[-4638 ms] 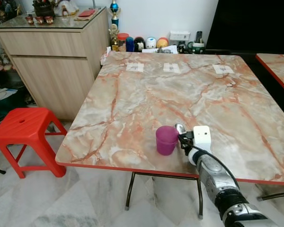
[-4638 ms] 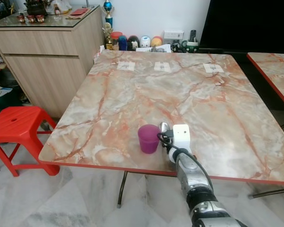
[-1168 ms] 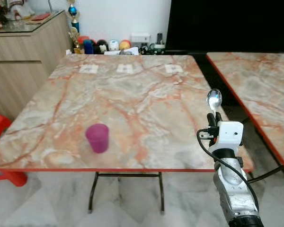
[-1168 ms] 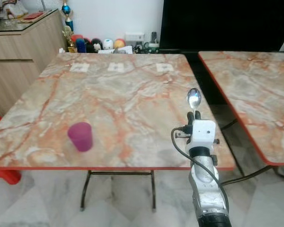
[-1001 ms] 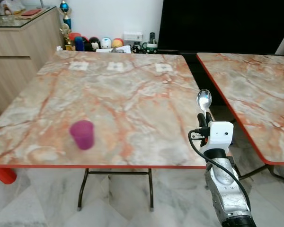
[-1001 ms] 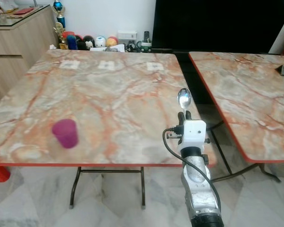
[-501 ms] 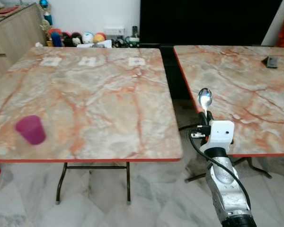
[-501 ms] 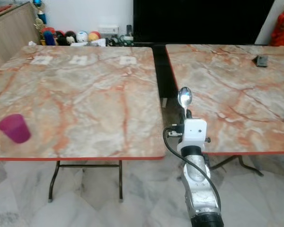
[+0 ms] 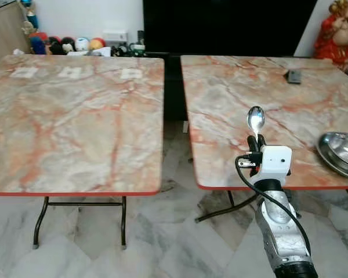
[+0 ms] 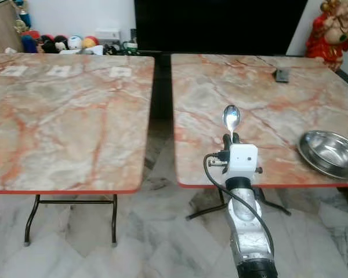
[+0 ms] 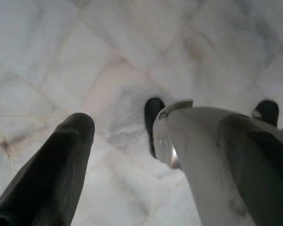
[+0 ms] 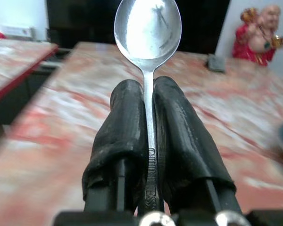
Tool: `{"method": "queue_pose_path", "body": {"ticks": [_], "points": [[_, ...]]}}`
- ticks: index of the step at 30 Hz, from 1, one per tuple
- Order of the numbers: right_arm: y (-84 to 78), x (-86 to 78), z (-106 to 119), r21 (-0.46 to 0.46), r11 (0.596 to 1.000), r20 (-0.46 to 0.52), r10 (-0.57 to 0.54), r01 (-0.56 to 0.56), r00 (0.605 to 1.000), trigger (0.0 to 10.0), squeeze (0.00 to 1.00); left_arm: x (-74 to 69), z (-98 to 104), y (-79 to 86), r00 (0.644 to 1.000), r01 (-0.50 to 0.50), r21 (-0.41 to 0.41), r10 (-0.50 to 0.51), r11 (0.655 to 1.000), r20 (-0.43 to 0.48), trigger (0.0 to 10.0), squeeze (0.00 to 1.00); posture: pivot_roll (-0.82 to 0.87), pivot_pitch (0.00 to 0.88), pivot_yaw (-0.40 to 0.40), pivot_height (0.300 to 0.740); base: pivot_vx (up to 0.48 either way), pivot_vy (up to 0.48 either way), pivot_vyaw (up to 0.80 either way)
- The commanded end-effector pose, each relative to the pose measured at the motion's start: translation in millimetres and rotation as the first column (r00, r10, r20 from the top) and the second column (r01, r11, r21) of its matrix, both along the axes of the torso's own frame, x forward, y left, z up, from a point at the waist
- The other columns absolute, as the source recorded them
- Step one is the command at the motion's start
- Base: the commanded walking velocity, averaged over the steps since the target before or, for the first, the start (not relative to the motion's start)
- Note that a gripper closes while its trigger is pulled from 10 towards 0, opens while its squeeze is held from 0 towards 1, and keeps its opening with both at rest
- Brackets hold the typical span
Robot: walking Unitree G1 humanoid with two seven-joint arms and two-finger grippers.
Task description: Setting the table
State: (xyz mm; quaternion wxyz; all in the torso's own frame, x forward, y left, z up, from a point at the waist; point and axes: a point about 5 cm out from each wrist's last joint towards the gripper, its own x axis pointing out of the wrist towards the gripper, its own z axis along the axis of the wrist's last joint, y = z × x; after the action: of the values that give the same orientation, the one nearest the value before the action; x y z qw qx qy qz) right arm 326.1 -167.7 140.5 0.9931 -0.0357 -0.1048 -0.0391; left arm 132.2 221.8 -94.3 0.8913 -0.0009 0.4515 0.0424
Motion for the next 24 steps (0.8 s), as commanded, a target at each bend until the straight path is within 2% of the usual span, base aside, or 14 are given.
{"method": "queue_pose_path", "body": {"ticks": [1, 24], "points": [[-4.0, -0.7, 1.7, 0.011, 1.000, 0.007, -0.017, 0.017, 1.000, 10.0, 0.00, -8.0, -4.0, -4.8, 0.999, 0.011, -0.011, -0.011, 1.000, -0.033, 10.0, 0.00, -0.04, 0.075, -0.001, 0.740, 0.000, -0.469, 0.00], [-6.1, -1.3, 0.9, 0.021, 0.999, 0.006, -0.041, 0.041, 0.999, 10.0, 0.00, -8.0, -3.8, -4.1, 0.999, 0.015, -0.007, -0.015, 1.000, -0.031, 10.0, 0.00, -0.04, 0.077, 0.002, 0.740, 0.000, -0.469, 0.00]]}}
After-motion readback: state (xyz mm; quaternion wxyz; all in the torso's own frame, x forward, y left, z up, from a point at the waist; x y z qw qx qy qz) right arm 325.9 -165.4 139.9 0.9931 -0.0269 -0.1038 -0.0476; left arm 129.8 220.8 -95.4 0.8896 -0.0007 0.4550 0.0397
